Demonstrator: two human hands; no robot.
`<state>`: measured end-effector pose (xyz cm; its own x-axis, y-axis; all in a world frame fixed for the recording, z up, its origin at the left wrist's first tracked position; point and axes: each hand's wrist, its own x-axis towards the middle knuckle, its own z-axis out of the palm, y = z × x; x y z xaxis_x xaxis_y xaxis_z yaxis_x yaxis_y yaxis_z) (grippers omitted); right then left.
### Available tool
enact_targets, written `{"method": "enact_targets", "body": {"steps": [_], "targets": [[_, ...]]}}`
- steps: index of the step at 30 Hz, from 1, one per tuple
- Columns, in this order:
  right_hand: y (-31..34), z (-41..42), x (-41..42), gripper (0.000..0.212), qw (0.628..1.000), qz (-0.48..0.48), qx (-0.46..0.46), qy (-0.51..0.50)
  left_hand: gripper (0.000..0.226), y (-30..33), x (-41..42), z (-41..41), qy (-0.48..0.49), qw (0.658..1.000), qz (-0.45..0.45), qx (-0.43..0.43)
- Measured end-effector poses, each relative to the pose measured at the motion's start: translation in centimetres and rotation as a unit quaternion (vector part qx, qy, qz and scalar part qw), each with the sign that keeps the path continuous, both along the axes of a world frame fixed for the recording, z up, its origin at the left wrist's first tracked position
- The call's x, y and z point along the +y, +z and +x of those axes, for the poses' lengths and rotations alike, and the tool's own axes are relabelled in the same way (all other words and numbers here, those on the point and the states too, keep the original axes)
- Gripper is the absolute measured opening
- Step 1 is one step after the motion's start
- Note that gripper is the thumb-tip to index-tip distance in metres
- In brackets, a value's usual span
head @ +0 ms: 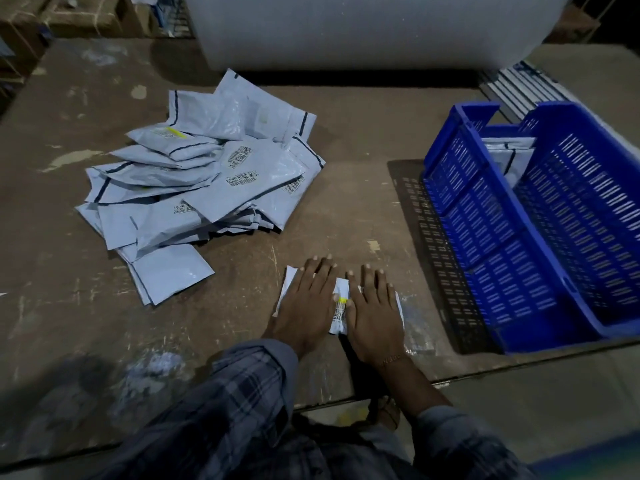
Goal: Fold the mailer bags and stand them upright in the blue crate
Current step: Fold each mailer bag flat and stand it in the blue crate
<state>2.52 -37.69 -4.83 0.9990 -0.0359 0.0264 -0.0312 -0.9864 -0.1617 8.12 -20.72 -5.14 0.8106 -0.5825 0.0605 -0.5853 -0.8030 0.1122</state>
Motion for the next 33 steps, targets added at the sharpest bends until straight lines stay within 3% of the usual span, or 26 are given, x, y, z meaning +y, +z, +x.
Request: {"method": "enact_targets", "body": {"steps": [4, 9, 13, 17, 19, 22, 26, 33], "targets": [[0.3, 0.1, 0.0, 0.06, 1.0, 0.0, 0.03, 0.003, 0.06, 0.2, 1.4, 0.4, -0.054, 0.998, 0.015, -0.022], [1.5, 0.3, -1.5, 0.081, 0.989, 0.125, 0.075, 0.037, 0.056, 0.4, 1.5, -0.4, 0.051, 0.999, -0.009, -0.006], [3.7, 1.1, -2.5, 0.064, 0.982, 0.17, 0.068, 0.04, 0.054, 0.9, 1.2, -0.4, 0.121, 0.986, -0.113, -0.003], [8.0, 2.5, -3.3, 0.041, 0.981, 0.167, 0.093, 0.021, 0.053, 2.5, 1.1, 0.4, 0.194, 0.971, -0.135, -0.042], [10.6, 2.9, -4.5, 0.05, 0.983, 0.156, 0.097, 0.028, 0.058, 3.1, 0.7, 0.8, 0.246, 0.953, -0.168, -0.047], [15.8, 3.4, -6.7, 0.067, 0.988, 0.145, 0.026, 0.053, 0.061, 3.9, -0.7, 1.9, 0.291, 0.934, -0.193, -0.078], [22.8, 4.0, -11.0, 0.047, 0.977, 0.188, -0.088, 0.04, 0.068, 5.0, -3.9, 4.0, 0.304, 0.939, -0.151, -0.056], [30.3, 5.7, -21.0, 0.029, 0.961, 0.206, -0.187, 0.012, 0.081, 3.4, -11.5, 6.5, 0.359, 0.922, -0.077, 0.122]]}}
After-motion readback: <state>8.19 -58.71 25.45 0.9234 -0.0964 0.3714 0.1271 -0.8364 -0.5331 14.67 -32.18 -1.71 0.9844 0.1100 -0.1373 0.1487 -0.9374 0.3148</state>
